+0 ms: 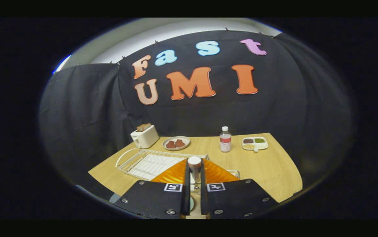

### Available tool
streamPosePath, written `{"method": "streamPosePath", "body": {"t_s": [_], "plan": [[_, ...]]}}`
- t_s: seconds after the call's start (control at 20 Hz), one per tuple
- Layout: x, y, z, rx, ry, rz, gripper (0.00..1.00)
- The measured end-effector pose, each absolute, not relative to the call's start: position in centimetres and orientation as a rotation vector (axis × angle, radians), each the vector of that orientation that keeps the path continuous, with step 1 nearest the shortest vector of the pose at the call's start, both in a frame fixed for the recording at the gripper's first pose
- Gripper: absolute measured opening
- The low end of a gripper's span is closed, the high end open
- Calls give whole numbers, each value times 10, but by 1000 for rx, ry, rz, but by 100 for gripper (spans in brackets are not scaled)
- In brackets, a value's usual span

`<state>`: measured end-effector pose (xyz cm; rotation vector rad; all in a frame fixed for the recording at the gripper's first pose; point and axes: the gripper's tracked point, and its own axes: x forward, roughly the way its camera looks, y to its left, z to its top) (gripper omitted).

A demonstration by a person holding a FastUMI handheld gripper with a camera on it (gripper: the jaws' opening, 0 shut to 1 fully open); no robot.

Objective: Take the plate from the dish rack, then take the spoon from the basket and place it into the plate.

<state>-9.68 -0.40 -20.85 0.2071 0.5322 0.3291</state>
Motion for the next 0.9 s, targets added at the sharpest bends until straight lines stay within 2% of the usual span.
{"method": "streamPosePath", "body": {"t_s": [0.65,0.9], "plan": [[-122,92,-251,311,651,529,13],[-131,129,-291,280,715,590,13]]}}
